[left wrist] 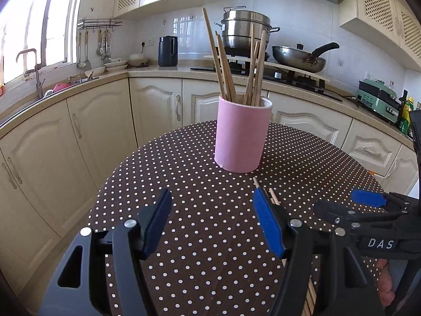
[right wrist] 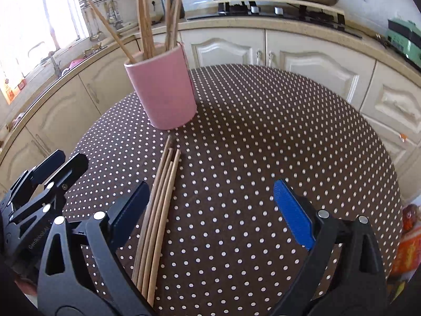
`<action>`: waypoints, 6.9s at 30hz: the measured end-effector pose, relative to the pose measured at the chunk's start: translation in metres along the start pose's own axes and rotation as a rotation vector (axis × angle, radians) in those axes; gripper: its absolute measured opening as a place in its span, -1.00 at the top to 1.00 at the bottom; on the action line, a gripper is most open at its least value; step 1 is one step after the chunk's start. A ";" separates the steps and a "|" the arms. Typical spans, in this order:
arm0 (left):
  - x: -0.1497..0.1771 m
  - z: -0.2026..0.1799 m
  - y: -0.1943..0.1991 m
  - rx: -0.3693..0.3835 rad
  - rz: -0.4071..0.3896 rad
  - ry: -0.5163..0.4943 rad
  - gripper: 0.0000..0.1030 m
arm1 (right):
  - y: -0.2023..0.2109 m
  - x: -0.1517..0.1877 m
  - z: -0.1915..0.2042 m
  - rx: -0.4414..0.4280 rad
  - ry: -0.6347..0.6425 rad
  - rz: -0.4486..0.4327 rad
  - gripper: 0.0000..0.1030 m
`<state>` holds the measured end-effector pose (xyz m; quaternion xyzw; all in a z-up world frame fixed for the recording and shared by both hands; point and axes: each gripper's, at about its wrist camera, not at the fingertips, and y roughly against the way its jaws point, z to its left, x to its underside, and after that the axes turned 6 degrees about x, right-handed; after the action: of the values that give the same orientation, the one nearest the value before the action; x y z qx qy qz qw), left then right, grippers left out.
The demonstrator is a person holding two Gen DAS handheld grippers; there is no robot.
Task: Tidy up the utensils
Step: 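Withdraw both tools from the cup back to the chopstick row, then grasp a chopstick with the right tool while the left tool grasps another, then lift both held chopsticks upright and lower them into the pink cup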
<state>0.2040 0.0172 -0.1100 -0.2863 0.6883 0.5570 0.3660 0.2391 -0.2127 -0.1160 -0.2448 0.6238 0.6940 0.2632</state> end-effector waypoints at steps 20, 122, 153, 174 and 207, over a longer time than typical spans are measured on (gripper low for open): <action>0.012 0.001 -0.006 0.069 0.117 0.010 -0.24 | -0.031 0.026 0.022 0.093 0.063 0.082 -0.81; -0.001 -0.030 -0.085 0.002 0.406 -0.005 0.87 | -0.040 0.008 0.012 -0.149 -0.010 0.055 0.87; 0.006 -0.019 -0.074 0.005 0.329 -0.024 0.88 | -0.043 0.012 0.029 -0.084 0.016 0.039 0.87; -0.031 -0.022 -0.030 0.002 0.171 -0.010 0.88 | -0.004 -0.002 0.010 -0.109 0.020 -0.060 0.85; -0.020 -0.017 -0.045 0.015 0.240 0.015 0.88 | -0.018 -0.007 0.012 -0.098 0.009 -0.037 0.89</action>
<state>0.2486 -0.0094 -0.1166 -0.2036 0.7245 0.5895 0.2936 0.2563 -0.1995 -0.1227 -0.2720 0.5856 0.7177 0.2607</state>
